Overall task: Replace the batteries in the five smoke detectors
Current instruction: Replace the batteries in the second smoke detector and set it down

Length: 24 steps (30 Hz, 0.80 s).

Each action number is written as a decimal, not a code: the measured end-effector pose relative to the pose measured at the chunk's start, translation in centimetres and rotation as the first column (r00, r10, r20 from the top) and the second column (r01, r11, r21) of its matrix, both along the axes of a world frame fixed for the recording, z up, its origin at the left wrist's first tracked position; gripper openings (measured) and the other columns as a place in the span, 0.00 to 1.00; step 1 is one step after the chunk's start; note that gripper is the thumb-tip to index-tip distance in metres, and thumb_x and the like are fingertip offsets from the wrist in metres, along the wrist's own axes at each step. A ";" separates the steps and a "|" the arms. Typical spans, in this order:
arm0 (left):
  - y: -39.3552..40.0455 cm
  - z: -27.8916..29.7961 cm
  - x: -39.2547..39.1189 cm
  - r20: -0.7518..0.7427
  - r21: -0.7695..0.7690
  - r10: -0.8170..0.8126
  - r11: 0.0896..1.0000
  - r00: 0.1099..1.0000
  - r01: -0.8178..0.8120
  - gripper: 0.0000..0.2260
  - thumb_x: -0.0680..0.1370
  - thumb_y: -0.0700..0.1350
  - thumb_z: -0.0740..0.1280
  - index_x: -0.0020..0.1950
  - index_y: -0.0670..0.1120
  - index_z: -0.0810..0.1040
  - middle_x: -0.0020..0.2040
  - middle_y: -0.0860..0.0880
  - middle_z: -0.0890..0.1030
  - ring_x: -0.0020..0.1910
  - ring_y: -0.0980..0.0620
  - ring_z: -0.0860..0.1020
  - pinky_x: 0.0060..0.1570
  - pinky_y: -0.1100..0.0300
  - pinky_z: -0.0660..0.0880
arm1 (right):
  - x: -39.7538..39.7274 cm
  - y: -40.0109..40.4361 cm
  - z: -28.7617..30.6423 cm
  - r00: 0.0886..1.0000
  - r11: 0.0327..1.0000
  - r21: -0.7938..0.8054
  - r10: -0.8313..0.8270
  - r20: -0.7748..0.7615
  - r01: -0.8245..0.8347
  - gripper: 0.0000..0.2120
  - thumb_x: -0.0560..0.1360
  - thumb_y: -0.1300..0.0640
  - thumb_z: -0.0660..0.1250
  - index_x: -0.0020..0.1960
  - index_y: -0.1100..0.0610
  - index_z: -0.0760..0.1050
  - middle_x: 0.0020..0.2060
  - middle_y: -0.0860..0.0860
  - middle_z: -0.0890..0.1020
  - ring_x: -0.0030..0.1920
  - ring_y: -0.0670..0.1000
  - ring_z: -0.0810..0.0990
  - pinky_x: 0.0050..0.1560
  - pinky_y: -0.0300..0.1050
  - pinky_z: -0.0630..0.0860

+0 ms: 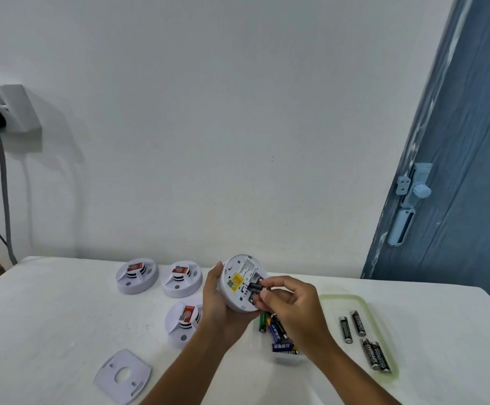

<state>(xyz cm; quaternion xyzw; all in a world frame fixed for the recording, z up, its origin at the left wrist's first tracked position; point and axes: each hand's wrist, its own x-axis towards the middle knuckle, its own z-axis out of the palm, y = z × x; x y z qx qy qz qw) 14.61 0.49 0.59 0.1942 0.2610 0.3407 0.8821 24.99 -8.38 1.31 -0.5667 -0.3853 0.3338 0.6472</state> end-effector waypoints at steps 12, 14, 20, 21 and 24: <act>-1.1 0.8 0.6 -0.021 0.057 -0.052 0.997 0.998 0.053 0.27 0.75 0.60 0.59 0.61 0.40 0.78 0.54 0.37 0.80 0.53 0.39 0.77 0.54 0.45 0.71 | 0.5 0.4 -0.1 0.965 0.996 -0.072 -0.031 0.259 0.051 0.16 0.60 0.63 0.81 0.42 0.52 0.79 0.37 0.49 0.75 0.33 0.43 0.70 0.36 0.34 0.71; -1.1 1.0 0.7 -0.014 0.054 -0.041 0.998 0.999 0.042 0.27 0.75 0.60 0.58 0.61 0.40 0.77 0.54 0.37 0.80 0.52 0.39 0.77 0.52 0.46 0.71 | 1.0 0.3 0.0 0.977 0.988 -0.137 -0.045 0.208 0.074 0.24 0.57 0.59 0.83 0.47 0.51 0.75 0.40 0.49 0.74 0.36 0.45 0.72 0.35 0.35 0.72; -1.8 1.3 1.2 -0.040 0.070 -0.055 0.996 0.998 0.057 0.27 0.77 0.60 0.56 0.60 0.41 0.78 0.53 0.36 0.82 0.52 0.38 0.78 0.53 0.45 0.72 | 1.8 0.0 0.0 0.999 0.968 -0.244 -0.053 -0.004 0.051 0.41 0.55 0.60 0.84 0.60 0.46 0.67 0.52 0.51 0.75 0.49 0.48 0.79 0.39 0.36 0.75; -2.0 1.4 1.4 -0.034 0.068 -0.063 0.996 0.997 0.065 0.27 0.77 0.60 0.56 0.61 0.40 0.78 0.53 0.36 0.81 0.52 0.37 0.78 0.53 0.45 0.72 | 1.9 -0.1 0.1 0.998 0.969 -0.245 -0.051 -0.030 0.042 0.41 0.55 0.61 0.84 0.61 0.46 0.67 0.52 0.51 0.76 0.49 0.48 0.79 0.39 0.36 0.75; -2.3 1.5 1.5 -0.030 0.083 -0.074 0.994 0.997 0.077 0.27 0.76 0.60 0.57 0.61 0.40 0.78 0.54 0.35 0.81 0.50 0.38 0.79 0.52 0.46 0.73 | 2.1 -0.1 -0.1 0.995 0.966 -0.257 -0.017 -0.099 -0.009 0.45 0.53 0.63 0.84 0.63 0.47 0.67 0.52 0.52 0.78 0.49 0.49 0.81 0.43 0.40 0.79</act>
